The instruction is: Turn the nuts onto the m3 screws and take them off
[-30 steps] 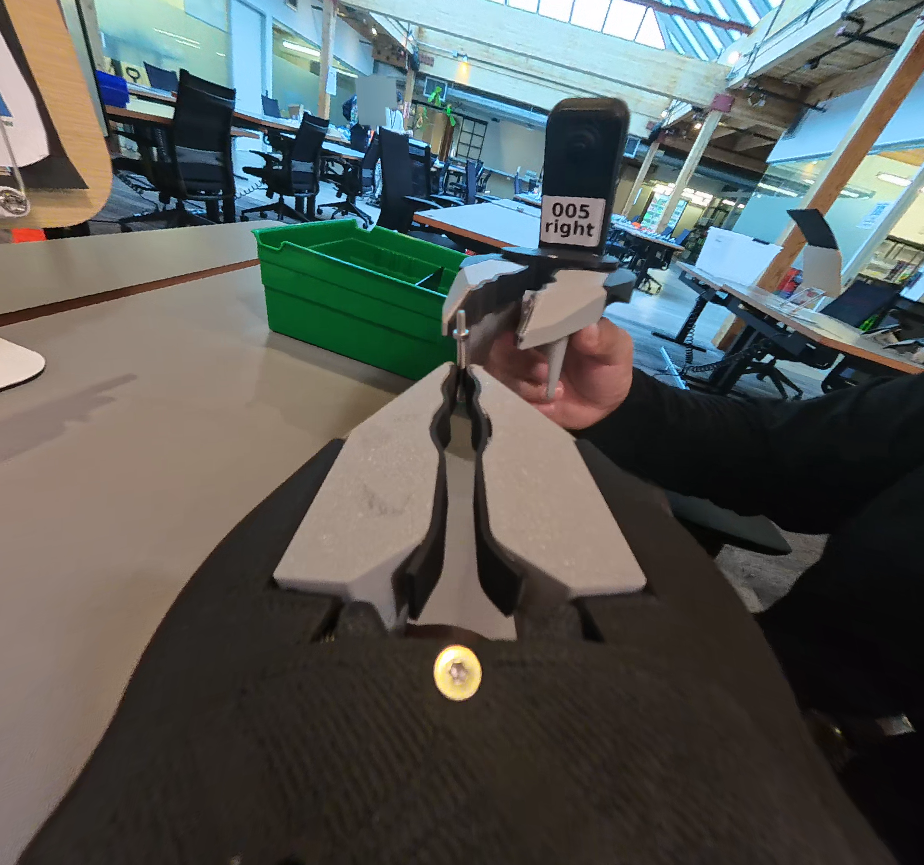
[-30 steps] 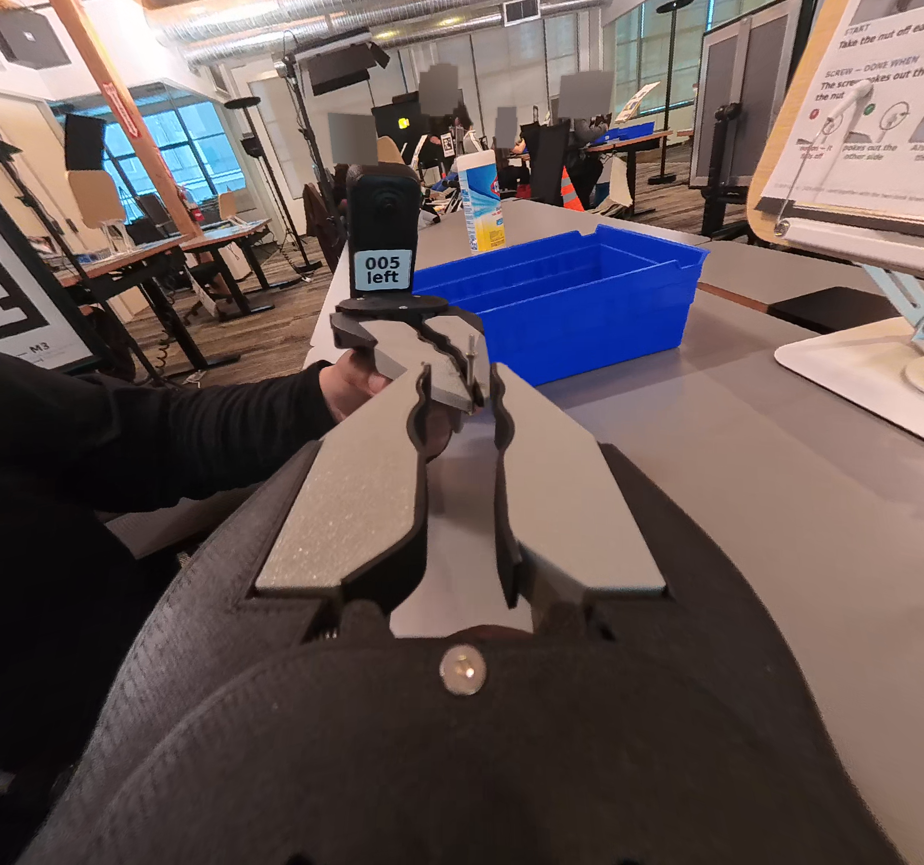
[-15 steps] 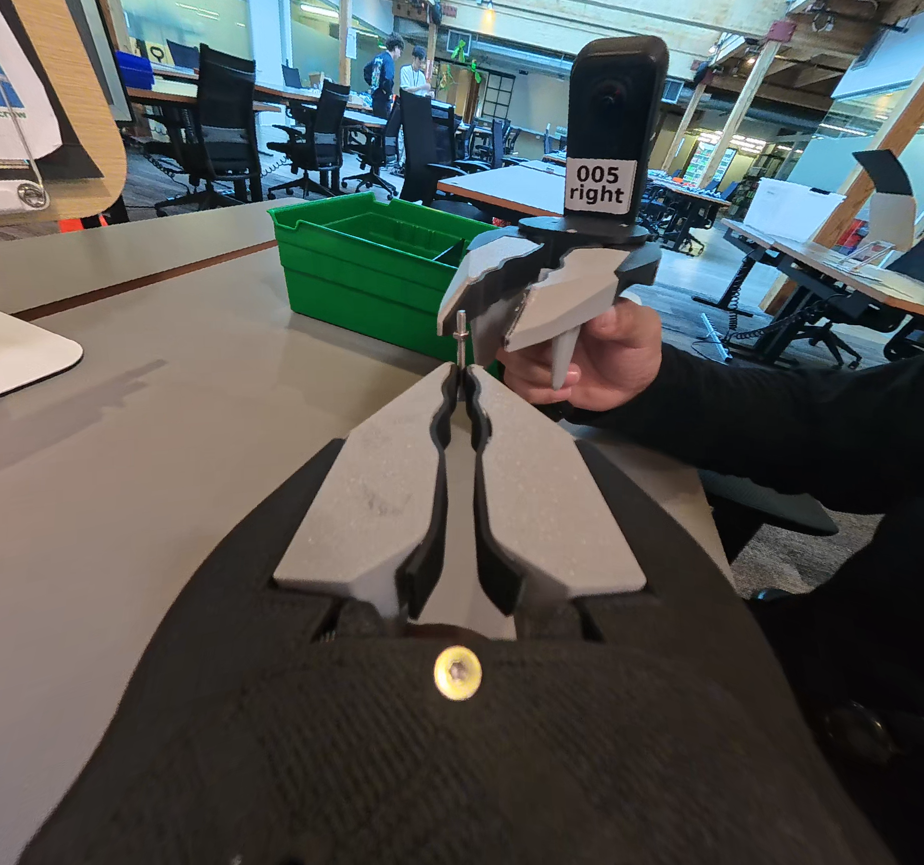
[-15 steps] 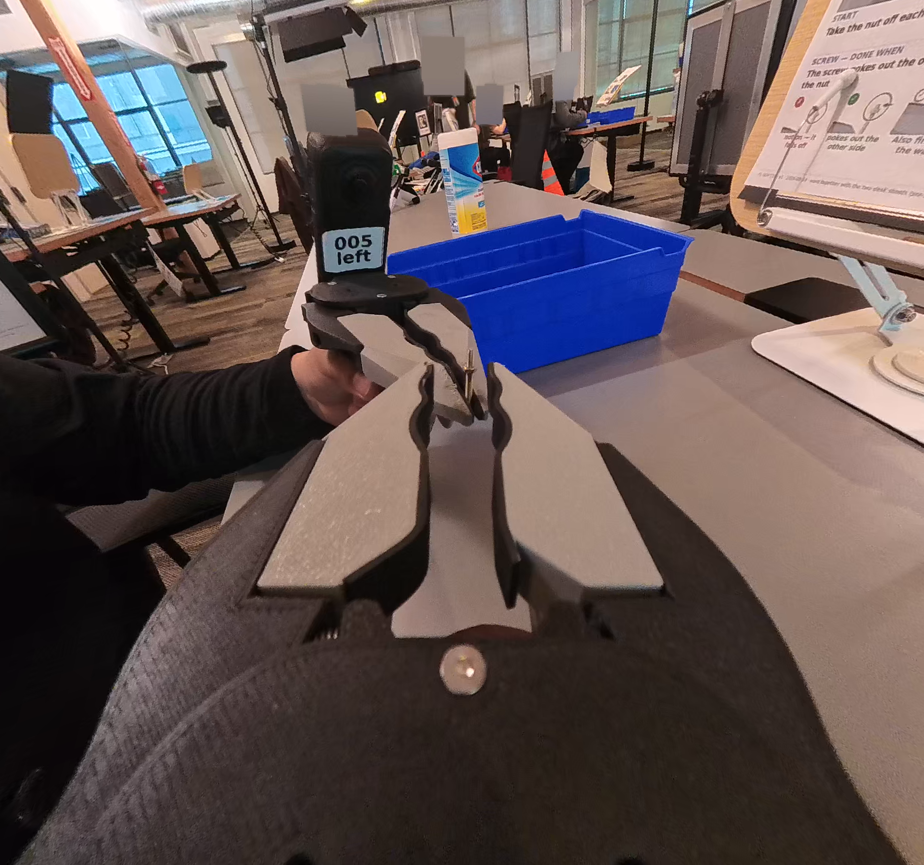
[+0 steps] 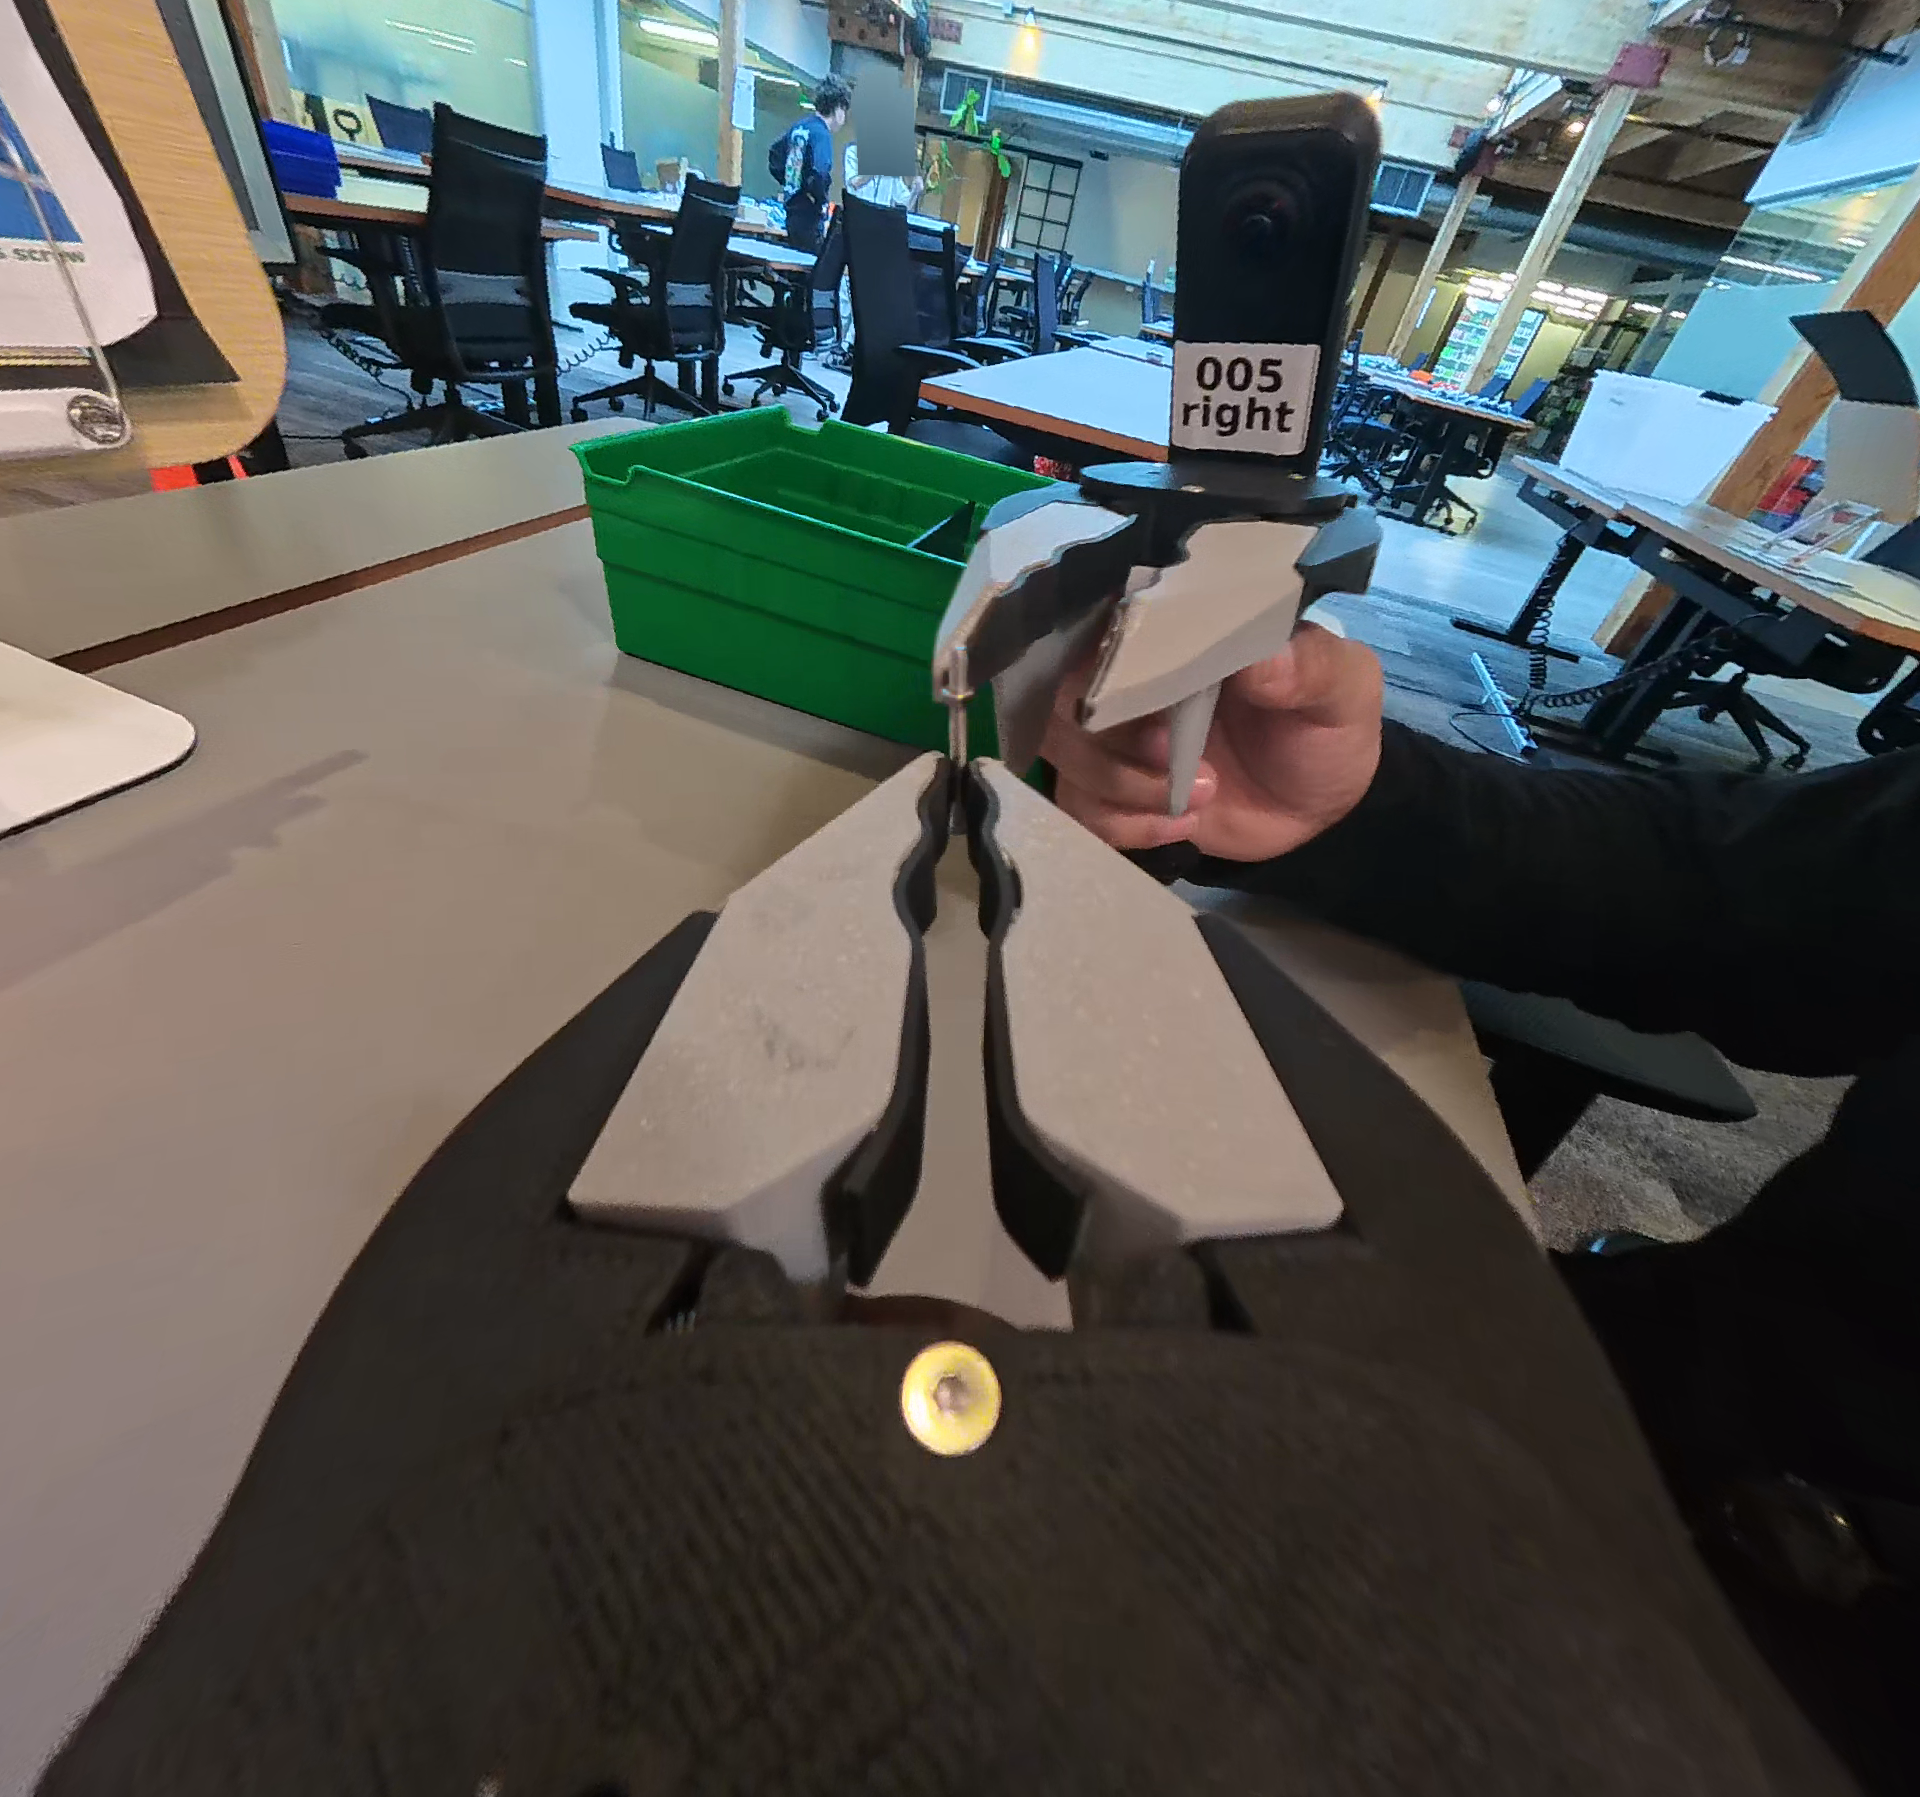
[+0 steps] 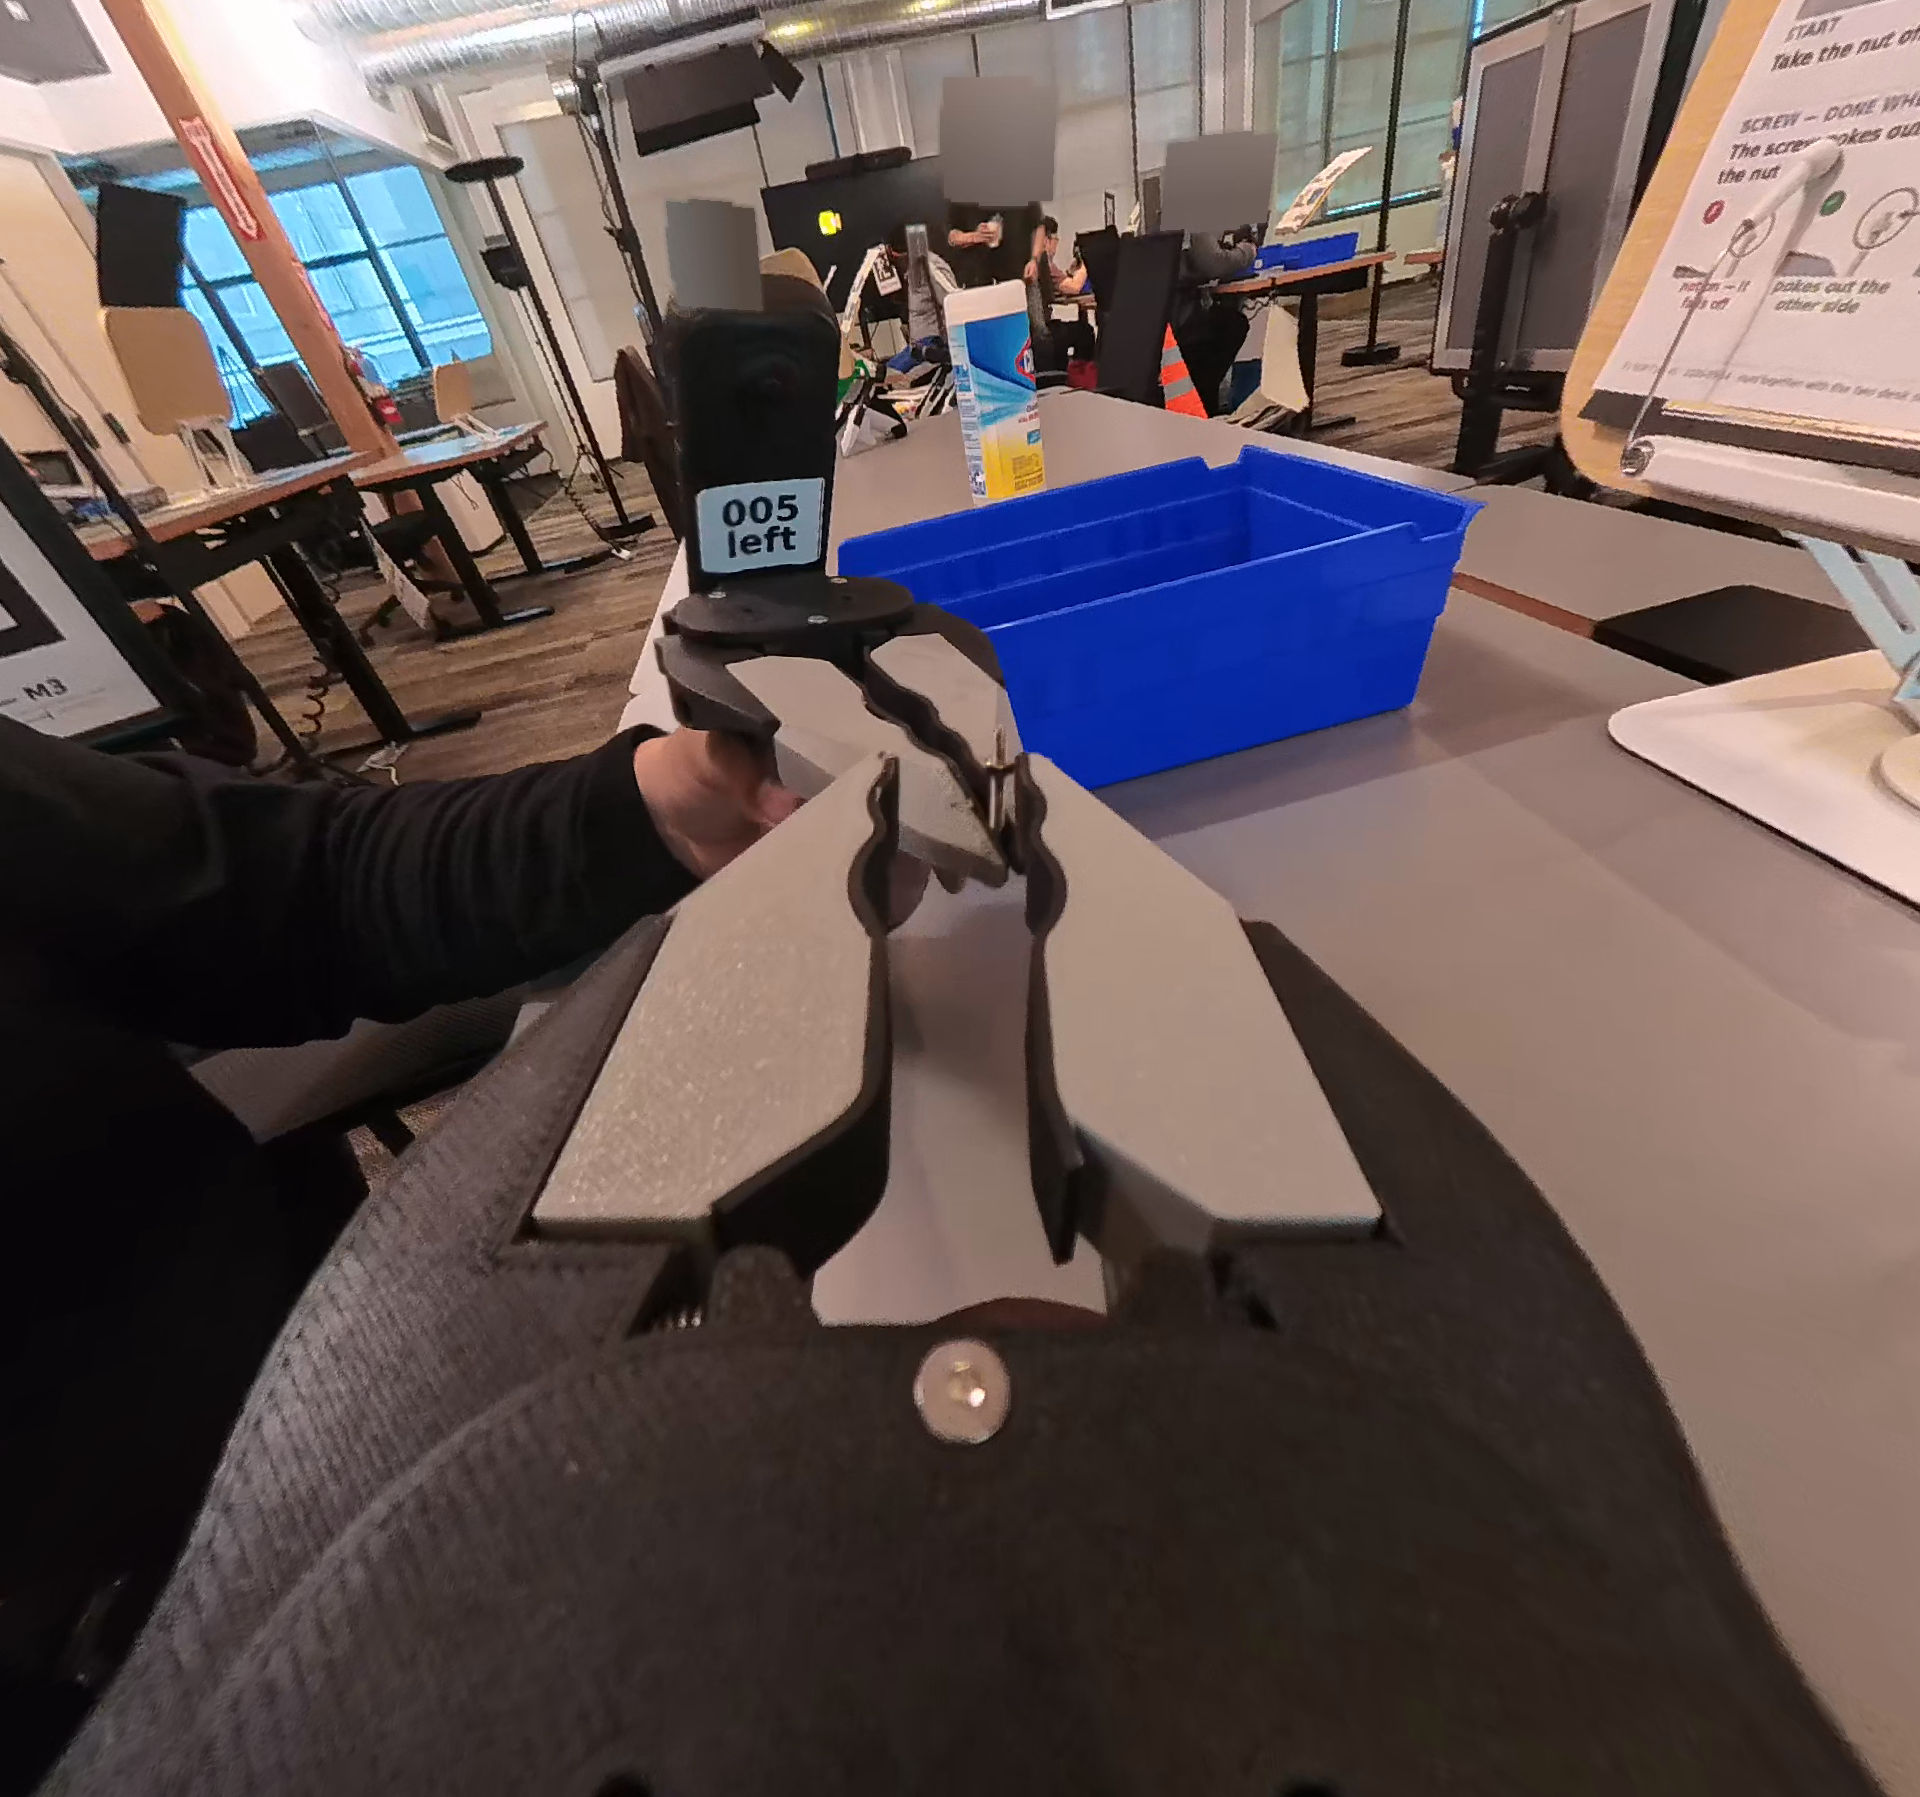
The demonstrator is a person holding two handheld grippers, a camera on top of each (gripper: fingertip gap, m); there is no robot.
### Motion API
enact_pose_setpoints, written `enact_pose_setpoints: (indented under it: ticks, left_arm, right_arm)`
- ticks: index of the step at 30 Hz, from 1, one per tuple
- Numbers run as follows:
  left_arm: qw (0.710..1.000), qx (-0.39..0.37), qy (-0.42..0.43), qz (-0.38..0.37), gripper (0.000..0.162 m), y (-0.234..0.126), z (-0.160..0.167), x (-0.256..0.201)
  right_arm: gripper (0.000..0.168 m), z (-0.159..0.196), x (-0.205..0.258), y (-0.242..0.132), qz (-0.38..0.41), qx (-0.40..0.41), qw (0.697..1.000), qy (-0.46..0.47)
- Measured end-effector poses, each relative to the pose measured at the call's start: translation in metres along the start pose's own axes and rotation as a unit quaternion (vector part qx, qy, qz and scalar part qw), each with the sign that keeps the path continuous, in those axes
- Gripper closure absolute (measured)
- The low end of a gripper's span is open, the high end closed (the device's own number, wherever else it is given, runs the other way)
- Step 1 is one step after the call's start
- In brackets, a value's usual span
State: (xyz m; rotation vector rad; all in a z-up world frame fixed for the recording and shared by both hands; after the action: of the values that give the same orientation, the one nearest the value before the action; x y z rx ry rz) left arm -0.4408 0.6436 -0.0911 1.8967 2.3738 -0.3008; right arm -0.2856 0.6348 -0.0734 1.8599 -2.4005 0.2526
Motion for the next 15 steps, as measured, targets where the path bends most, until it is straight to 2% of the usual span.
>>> enact_pose_setpoints:
  ticks: [9, 15]
  left_arm:
    - [1.0, 0.01, 0.013, 0.004, 0.162, 0.005, 0.0015, -0.0054]
    - [1.0, 0.002, 0.003, -0.001, 0.162, 0.0007, 0.0001, -0.0009]
  right_arm:
    - [0.147, 0.0024, 0.0024, 0.0082, -0.012, 0.004, 1.0, 0.01]
    - [0.15, 0.0006, -0.0021, -0.0002, 0.003, 0.001, 1.0, 0.008]
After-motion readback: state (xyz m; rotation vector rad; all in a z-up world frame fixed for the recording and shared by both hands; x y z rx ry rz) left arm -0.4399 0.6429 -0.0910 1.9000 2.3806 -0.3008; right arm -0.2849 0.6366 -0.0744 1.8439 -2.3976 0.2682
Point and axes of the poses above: each gripper's, where its closed fingertips meet, y out along the fingers, z out of its underside, x = y × z across the jaws, the point moved 9 cm from there along -y, back along the fingers, and after that the axes turned 3 degrees about x, right-handed, at the moved point
